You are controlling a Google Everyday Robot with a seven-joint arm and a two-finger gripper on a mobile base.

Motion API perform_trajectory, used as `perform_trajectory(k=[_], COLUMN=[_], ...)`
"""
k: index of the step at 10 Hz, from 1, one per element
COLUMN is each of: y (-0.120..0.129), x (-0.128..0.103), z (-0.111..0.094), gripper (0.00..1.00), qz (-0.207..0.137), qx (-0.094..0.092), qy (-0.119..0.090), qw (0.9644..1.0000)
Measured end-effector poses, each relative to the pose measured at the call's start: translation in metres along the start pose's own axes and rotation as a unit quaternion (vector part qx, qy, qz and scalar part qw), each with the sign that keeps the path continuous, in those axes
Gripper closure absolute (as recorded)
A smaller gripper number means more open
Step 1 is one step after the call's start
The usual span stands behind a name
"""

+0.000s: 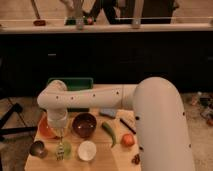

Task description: Place fork in plastic cup

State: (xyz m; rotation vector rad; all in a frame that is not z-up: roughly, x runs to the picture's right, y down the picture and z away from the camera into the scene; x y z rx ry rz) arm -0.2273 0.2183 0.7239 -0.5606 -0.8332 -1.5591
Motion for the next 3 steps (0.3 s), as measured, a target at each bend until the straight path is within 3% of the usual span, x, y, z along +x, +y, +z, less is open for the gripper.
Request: perform_trajectory(k=[3], y=[-0.0005], x=[-0.0058], z=[0.002], gripper=[1.0], qz=[-0.003], qx=[-0.004], qy=[-0.006], qw=[1.0])
